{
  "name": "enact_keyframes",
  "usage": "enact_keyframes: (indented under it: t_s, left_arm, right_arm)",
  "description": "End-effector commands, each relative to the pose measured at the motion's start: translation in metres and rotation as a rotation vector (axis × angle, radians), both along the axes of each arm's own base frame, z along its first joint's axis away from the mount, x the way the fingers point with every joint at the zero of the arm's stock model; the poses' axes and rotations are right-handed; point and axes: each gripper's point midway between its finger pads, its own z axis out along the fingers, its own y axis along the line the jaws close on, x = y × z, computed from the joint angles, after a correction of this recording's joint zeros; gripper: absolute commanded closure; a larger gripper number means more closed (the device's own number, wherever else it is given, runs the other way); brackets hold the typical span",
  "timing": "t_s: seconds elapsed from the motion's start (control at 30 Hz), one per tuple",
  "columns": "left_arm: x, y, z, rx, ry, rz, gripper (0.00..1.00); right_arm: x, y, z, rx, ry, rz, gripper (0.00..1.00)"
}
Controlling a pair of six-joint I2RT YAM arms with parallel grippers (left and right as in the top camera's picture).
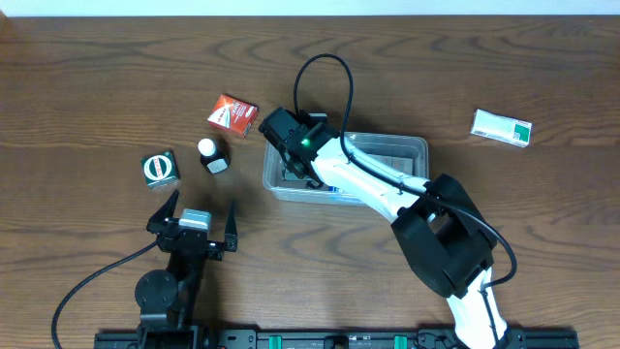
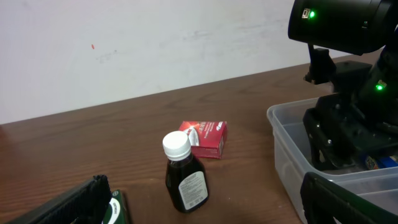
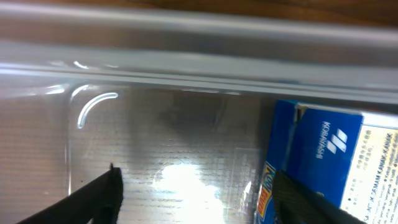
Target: Pack container
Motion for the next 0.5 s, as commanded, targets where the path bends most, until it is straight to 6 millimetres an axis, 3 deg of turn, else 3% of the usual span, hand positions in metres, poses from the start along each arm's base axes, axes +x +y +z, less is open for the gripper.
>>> enact_keyframes:
  t_s: [0.0, 0.47]
  left_arm:
    - [-0.0008, -0.0017, -0.0157, 0.012, 0.043, -0.012, 0.02]
    - [-0.0007, -0.0017, -0.0157, 0.011, 0.043, -0.012, 0.02]
  right_arm:
    - [-0.0009, -0.0035, -0.0059, -0.030, -0.003, 0.014, 0.23]
    - [0.0023, 0.0013, -0.0014, -0.020, -0.016, 0.046, 0.23]
